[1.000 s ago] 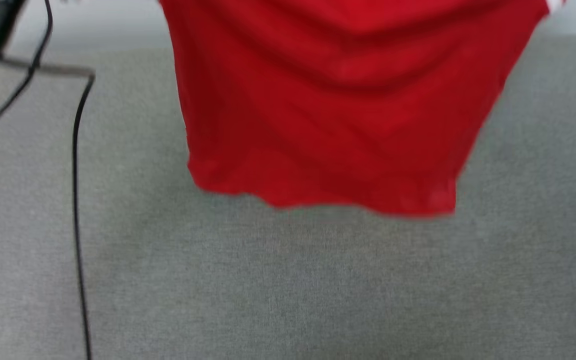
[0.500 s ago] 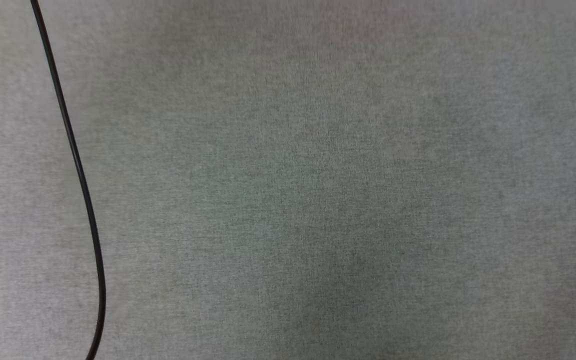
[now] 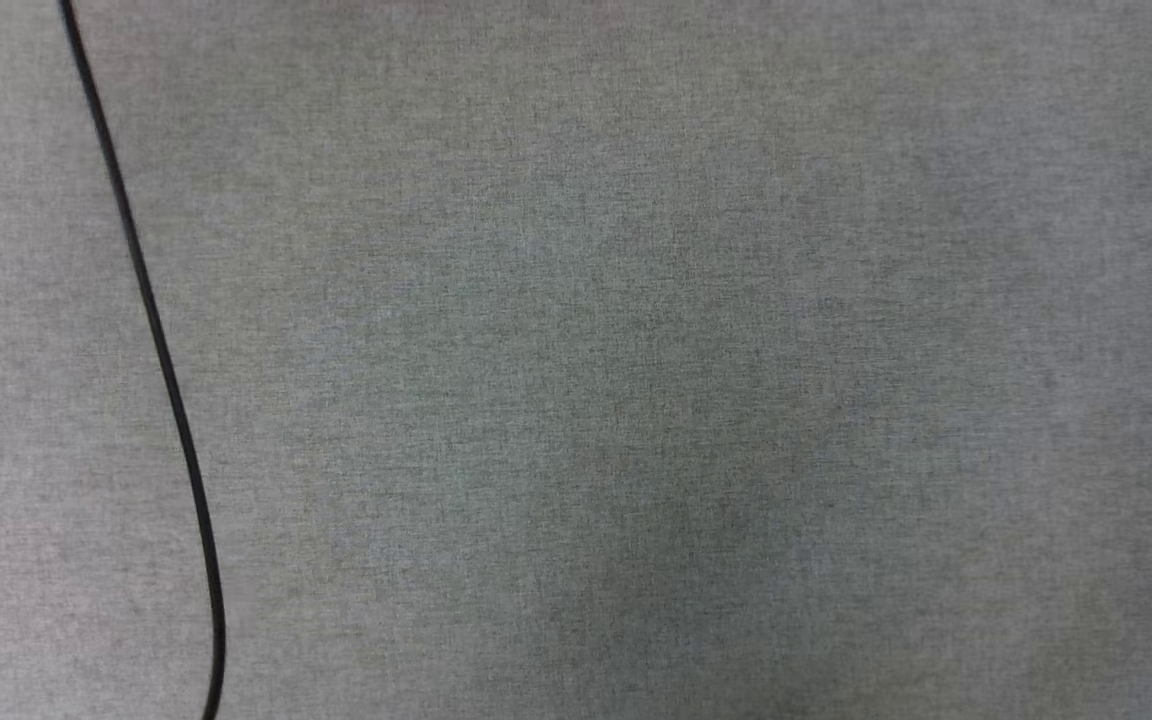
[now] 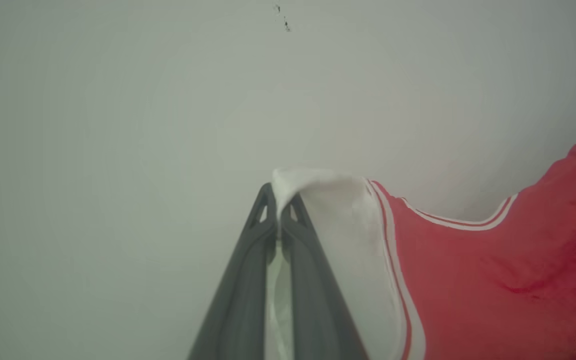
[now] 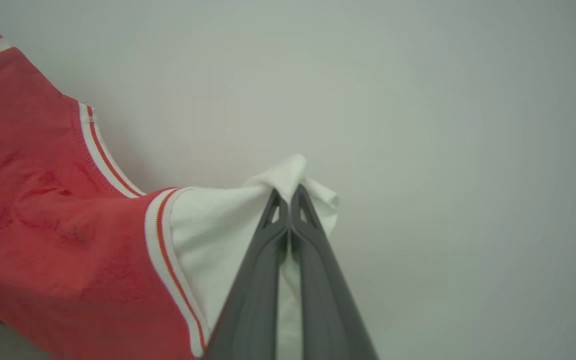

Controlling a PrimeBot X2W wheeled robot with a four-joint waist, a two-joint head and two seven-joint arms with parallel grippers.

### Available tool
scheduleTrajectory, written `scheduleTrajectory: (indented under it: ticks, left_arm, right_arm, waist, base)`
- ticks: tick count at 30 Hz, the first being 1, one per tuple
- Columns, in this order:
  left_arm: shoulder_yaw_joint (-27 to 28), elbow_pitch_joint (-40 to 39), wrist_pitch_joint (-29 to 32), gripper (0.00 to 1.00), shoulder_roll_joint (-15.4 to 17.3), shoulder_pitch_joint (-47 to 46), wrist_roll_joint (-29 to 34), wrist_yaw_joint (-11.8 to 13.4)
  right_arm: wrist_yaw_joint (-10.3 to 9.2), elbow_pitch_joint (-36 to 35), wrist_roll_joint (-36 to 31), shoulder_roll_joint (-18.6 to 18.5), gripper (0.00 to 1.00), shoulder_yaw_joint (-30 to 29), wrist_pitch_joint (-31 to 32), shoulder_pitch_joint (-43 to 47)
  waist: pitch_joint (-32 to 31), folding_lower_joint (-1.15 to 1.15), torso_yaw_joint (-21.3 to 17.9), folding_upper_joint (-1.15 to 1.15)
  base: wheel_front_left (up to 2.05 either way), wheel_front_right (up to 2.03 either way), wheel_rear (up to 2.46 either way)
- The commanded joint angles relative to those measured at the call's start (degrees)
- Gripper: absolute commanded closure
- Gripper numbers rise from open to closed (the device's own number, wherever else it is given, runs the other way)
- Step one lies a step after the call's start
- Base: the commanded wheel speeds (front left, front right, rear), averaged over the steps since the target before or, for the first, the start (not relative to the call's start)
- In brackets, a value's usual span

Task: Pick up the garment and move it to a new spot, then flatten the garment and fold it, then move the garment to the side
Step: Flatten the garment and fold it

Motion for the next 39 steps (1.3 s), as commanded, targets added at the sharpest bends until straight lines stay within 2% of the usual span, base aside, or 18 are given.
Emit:
scheduleTrajectory:
  ticks: [1,6,13,20,29,39]
  left_arm:
    - [-0.1,0.3,-0.7,1.00,0.1,1.7,-0.2,-0.3]
    - [-0.3,0.9,-3.1,1.00,0.7,10.2,-2.0,-0.1]
    - [0.4,-2.2,-4.6,1.00,1.4,25.8,-4.7,1.7]
    - [3.1,-10.0,-5.0,1.00,3.3,45.4,-8.4,5.6]
    - [5.1,-21.7,-5.1,1.00,5.0,71.2,-11.9,10.8]
    - [5.8,-25.7,-5.1,1.00,6.5,90.9,-15.4,14.2]
  right_arm:
    - [-0.08,0.9,1.0,0.5,1.00,0.5,-0.8,1.8]
    - [-0.07,3.3,4.8,2.2,1.00,4.0,-4.9,8.8]
    - [-0.08,1.3,10.2,1.0,1.00,10.2,-9.3,21.2]
    - [-0.07,-3.7,14.9,-1.6,1.00,13.9,-11.4,34.9]
    - [-0.07,-7.9,17.7,-4.6,1.00,17.0,-12.2,51.0]
    - [-0.08,-10.7,19.2,-8.0,1.00,17.4,-12.6,67.5]
  waist:
    - [-0.4,-0.02,-0.2,0.00]
    - [-2.7,-0.02,-0.4,0.00]
    - [-7.3,-0.02,0.2,0.00]
    - [-12.8,-0.02,0.6,0.00]
    - [-20.5,-0.02,0.3,0.00]
    - [-28.7,-0.02,0.1,0.00]
  base:
    - [0.00,0.00,0.00]
    - [0.00,0.00,0.00]
    - [0.00,0.00,0.00]
    - [0.00,0.00,0.00]
    - [0.00,0.00,0.00]
    - [0.00,0.00,0.00]
